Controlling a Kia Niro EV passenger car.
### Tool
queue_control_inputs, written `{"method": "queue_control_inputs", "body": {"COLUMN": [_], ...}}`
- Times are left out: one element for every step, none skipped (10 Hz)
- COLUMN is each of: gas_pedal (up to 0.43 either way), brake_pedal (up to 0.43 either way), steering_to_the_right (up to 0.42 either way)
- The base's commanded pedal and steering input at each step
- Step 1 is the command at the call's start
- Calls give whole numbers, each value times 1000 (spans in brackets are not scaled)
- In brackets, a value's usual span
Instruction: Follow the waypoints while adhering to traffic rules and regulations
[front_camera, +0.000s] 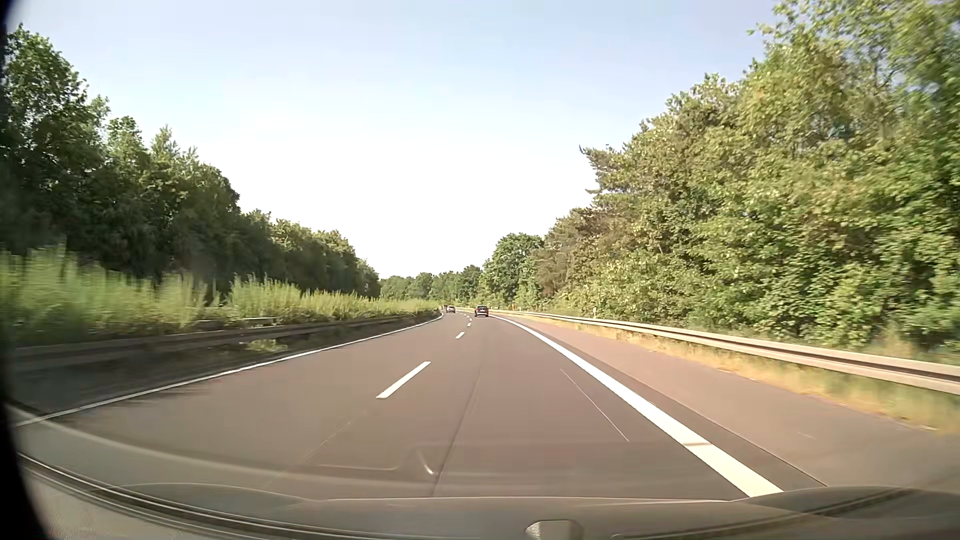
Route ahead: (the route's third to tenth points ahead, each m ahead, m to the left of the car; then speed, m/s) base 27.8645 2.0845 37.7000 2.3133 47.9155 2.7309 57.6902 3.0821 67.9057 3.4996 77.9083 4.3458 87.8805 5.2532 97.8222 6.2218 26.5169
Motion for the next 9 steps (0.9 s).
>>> {"method": "queue_control_inputs", "body": {"gas_pedal": [47,47,47,47,47,47,47,47,47], "brake_pedal": [30,30,30,30,30,30,30,30,30], "steering_to_the_right": [-4,-4,-5,-4,-4,-4,-4,-4,-4]}}
